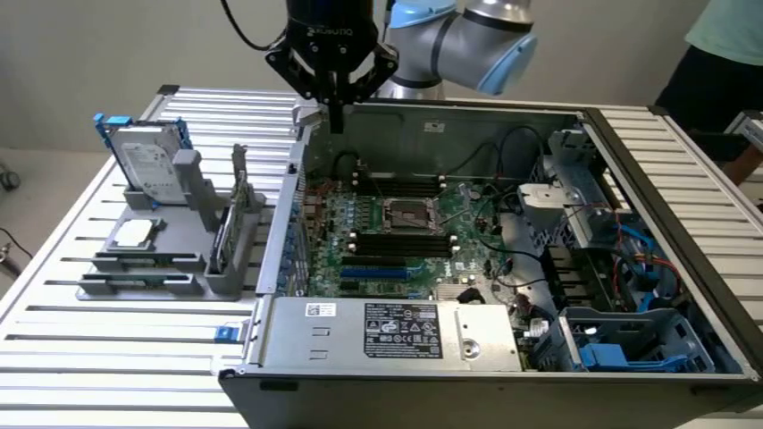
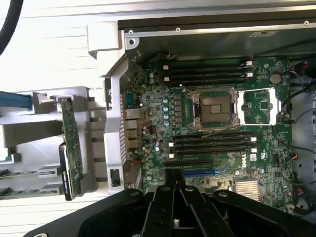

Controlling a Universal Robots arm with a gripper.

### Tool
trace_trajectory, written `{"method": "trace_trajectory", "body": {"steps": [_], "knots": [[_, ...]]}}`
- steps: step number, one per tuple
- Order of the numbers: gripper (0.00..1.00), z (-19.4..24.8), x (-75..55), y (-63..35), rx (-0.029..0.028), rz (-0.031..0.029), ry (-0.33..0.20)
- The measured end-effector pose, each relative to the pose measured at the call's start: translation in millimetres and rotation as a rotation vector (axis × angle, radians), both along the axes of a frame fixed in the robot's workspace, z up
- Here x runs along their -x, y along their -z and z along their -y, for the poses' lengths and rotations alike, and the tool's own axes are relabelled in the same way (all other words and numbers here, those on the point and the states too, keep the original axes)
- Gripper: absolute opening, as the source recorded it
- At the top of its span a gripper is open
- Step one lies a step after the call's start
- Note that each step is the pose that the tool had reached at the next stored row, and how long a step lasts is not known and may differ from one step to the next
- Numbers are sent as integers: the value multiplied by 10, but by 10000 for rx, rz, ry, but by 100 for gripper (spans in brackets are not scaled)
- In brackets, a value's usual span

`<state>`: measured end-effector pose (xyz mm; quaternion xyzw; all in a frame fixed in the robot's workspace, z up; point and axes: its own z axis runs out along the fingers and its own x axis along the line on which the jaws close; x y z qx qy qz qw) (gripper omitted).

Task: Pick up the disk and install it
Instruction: 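Reach for the disk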

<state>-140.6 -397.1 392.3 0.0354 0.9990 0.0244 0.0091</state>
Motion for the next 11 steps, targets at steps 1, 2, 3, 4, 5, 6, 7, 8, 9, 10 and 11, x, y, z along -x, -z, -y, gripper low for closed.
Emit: {"method": "trace_trajectory", "body": {"steps": [1,2,3,4,5,6,7,8,9,10,11], "knots": [[11,-6,45,2,0,0,-1],[11,-17,94,8,-1,1,1],[11,-32,139,14,0,2,0],[11,-49,183,20,15,0,0],[11,-68,229,28,32,-1,1],[11,-86,273,36,49,0,0],[11,-106,318,45,65,0,0],[11,-127,364,53,81,-1,1],[11,-151,411,63,94,1,0],[11,-176,457,71,106,1,1],[11,-201,501,79,117,1,-1]]}}
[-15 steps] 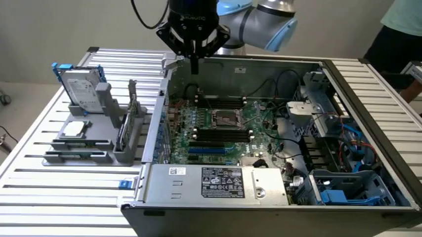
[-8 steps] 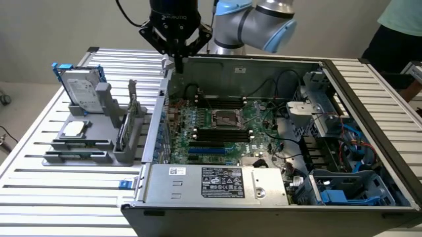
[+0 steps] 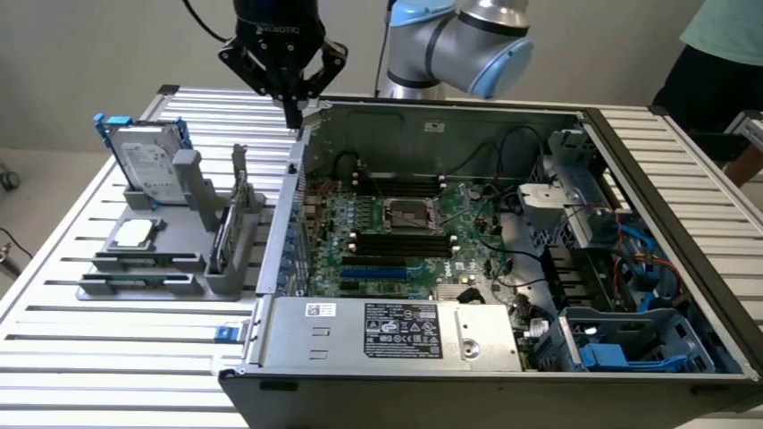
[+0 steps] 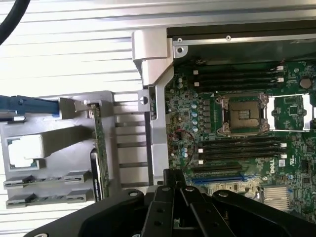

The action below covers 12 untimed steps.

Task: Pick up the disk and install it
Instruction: 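Reach for the disk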

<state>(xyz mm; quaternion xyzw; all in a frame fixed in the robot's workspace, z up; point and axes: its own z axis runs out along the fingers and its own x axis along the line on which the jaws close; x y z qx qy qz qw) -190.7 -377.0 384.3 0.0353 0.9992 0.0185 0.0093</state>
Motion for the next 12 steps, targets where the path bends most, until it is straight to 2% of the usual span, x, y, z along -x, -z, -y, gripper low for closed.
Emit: {"method": "trace_trajectory", "body": {"steps": [5,8,12], "knots": [[11,-124,228,18,65,-2,0],[11,-199,367,22,72,1,0],[11,-271,545,23,73,0,1]]}}
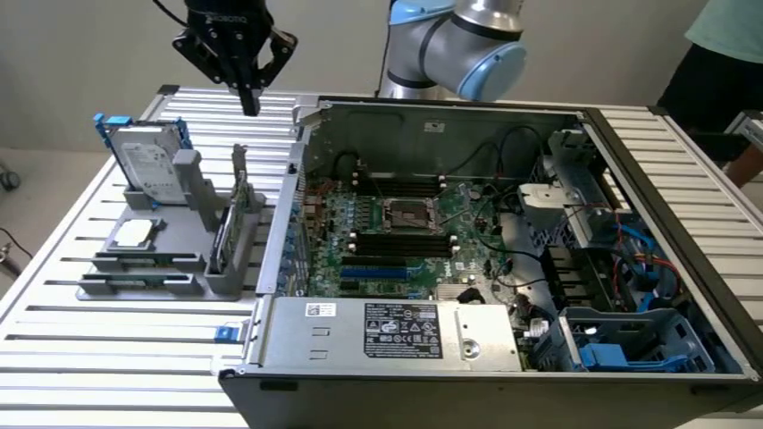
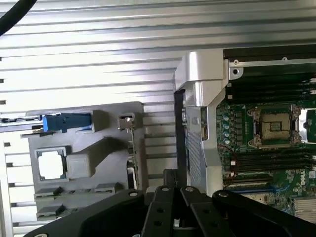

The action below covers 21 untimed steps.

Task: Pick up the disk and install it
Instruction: 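Reach for the disk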

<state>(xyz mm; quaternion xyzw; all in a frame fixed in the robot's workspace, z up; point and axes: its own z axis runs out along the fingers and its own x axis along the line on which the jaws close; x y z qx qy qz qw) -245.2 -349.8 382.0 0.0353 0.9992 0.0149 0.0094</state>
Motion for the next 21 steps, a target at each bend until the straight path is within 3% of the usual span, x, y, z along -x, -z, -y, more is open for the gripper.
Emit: {"method": "trace_trajectory", "body": {"steps": [21], "knots": [[11,-242,955,16,-1,2,0]]}}
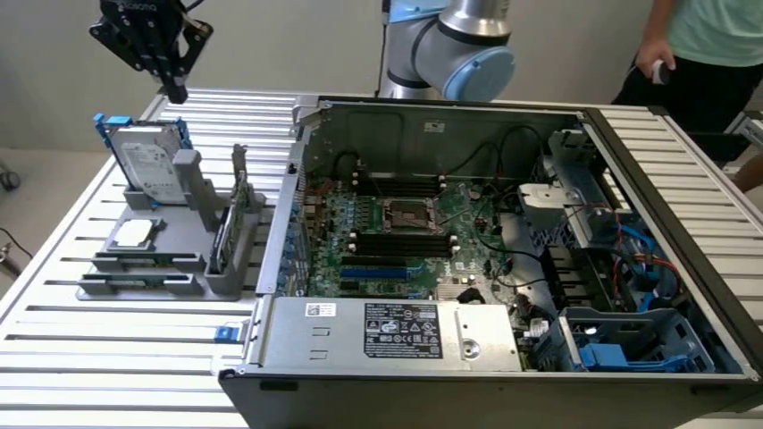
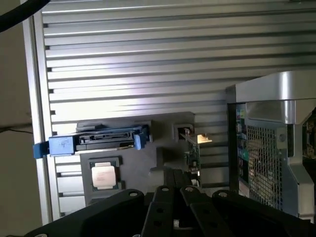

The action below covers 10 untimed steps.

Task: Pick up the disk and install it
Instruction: 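Reach for the disk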

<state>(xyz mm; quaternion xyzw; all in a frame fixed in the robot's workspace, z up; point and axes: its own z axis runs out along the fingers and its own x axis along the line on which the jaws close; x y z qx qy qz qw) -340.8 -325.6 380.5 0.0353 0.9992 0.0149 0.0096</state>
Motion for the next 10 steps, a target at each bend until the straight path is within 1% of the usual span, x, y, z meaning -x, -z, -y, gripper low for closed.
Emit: {"method": "trace_trajectory", "body": {"steps": [5,10], "knots": [[11,-46,227,11,3,0,0],[11,-104,457,58,4,0,1]]}}
